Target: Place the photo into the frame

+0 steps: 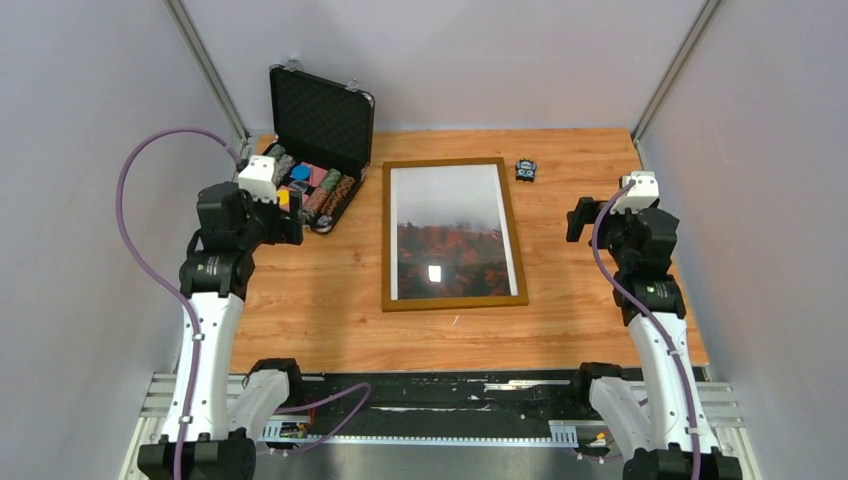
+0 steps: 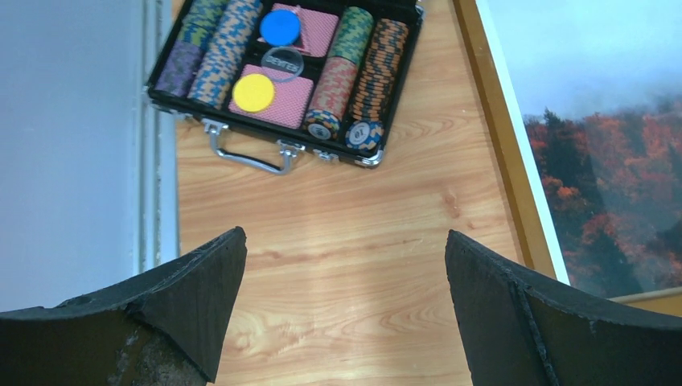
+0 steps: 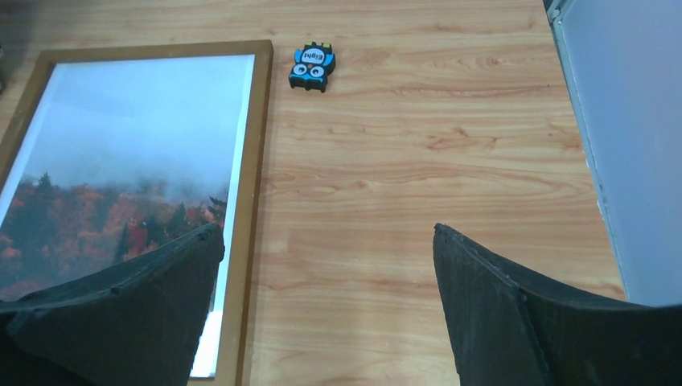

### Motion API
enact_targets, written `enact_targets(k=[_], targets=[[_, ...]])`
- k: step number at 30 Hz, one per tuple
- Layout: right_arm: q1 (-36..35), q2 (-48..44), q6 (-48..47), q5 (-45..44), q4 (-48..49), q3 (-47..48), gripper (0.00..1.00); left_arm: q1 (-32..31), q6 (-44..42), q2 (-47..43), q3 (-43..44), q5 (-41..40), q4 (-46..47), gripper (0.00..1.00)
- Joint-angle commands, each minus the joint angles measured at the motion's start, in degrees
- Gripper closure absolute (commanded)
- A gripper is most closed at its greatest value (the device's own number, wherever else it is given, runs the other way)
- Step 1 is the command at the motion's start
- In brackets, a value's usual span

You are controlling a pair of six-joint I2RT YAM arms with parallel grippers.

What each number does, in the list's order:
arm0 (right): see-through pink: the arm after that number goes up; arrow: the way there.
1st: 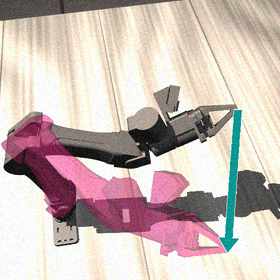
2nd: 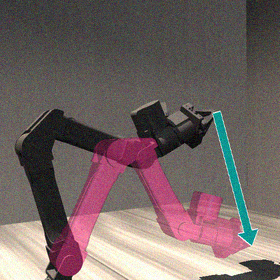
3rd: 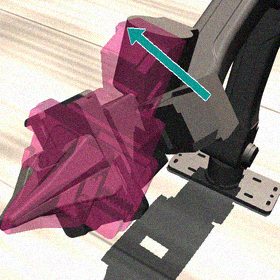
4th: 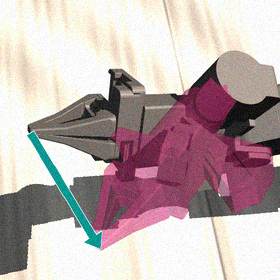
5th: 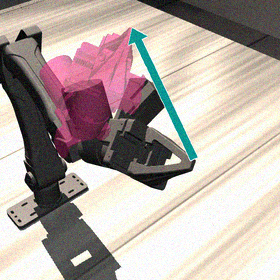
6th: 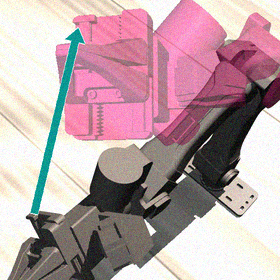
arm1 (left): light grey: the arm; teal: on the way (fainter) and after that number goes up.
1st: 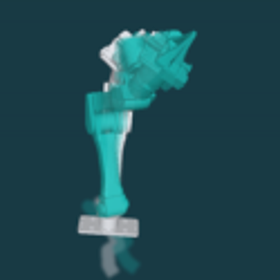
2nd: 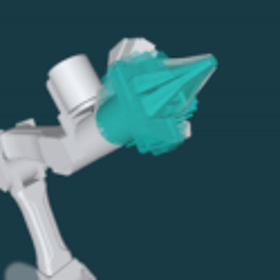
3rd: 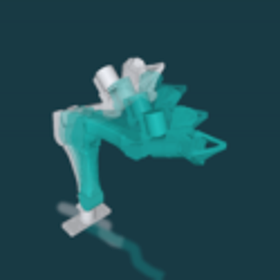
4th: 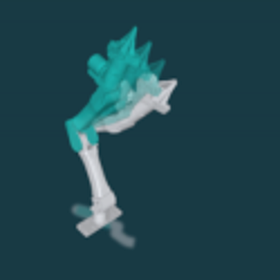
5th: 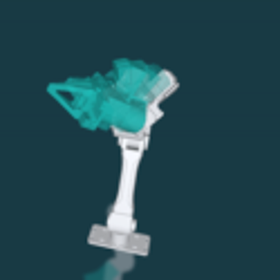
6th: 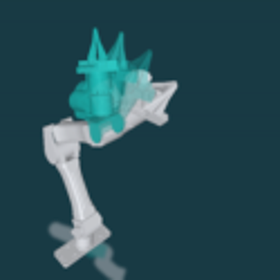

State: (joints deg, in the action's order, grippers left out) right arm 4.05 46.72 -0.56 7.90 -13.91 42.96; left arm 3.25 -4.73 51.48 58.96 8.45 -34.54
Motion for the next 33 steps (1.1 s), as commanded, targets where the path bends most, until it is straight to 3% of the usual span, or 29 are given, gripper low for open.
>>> enact_targets(k=[1, 8, 11, 18, 23, 33], targets=[[-0.10, -4.49, -3.73, -0.89, -4.75, 0.29, 0.00, 0.64, 1.64, -3.13, 3.64, -4.48, -2.58, 0.00], [-0.10, -11.43, -4.26, 0.34, -6.30, -3.87, 0.00, 0.63, 2.44, -4.92, 1.14, -8.23, 1.07, 0.00], [-0.10, -11.70, -4.19, 0.99, -6.23, -4.45, 0.00, 0.62, 6.64, -4.99, -2.01, -11.33, 3.94, 0.00], [-0.10, -10.36, -4.71, 1.00, -6.15, -4.90, 0.00, 0.63, 11.46, -9.95, -12.38, -9.80, 14.47, 0.00], [-0.10, -7.85, -4.62, 1.43, -6.00, -4.90, 0.00, 0.67, 10.71, -13.70, -17.68, -10.70, 21.02, 0.00], [-0.10, -5.12, -4.11, -0.32, -4.90, -5.47, 0.00, 0.62, 6.44, -13.30, -22.31, -6.71, 24.25, 0.00]])
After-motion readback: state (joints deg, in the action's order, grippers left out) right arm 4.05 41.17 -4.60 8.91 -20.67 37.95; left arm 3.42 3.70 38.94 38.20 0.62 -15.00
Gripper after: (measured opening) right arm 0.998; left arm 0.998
